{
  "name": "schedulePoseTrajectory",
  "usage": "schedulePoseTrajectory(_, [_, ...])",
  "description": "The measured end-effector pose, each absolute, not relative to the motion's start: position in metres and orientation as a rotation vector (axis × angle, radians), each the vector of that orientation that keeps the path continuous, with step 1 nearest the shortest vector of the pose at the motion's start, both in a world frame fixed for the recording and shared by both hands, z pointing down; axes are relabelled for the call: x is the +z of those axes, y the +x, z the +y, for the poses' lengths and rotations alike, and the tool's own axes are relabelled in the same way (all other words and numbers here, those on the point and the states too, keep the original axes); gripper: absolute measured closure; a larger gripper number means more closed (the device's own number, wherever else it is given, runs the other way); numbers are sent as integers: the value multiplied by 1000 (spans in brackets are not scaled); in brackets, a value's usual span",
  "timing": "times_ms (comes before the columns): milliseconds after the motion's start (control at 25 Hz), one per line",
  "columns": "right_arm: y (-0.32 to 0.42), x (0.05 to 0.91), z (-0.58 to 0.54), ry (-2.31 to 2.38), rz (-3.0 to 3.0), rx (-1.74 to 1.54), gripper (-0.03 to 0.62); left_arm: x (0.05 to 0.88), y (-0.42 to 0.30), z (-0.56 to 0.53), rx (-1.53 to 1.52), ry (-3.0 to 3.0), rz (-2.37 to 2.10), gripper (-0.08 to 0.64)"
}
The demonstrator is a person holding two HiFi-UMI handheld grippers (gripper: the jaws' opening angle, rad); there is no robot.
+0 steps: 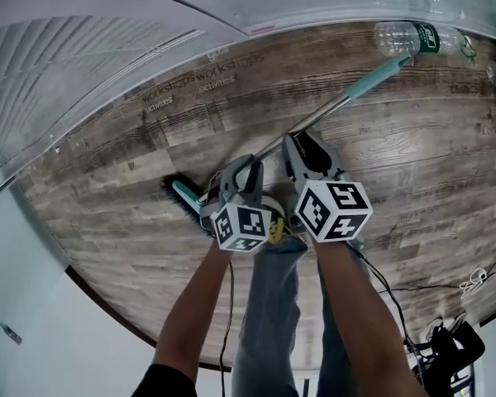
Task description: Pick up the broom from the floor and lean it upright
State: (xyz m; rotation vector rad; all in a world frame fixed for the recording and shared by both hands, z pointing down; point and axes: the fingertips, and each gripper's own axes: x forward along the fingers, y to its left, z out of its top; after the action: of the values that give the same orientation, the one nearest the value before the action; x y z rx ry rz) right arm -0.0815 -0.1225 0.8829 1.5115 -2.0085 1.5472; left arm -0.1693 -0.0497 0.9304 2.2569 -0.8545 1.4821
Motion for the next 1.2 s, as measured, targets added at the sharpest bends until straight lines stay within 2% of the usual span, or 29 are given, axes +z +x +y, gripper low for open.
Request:
schedulePoseTrajectory(400, [-100, 758, -146, 1470, -2213, 1347, 498, 837, -174, -75, 1400, 2249, -988, 474])
schedulePoseTrajectory(720, [-126, 651, -160, 1312, -2395, 1066, 505, 755, -178, -95, 1239, 2206, -1150, 472])
schedulePoseTrajectory(1200, [-178, 538, -165, 1077, -2560, 770, 512, 662, -211, -116, 1080, 2142, -1356, 472])
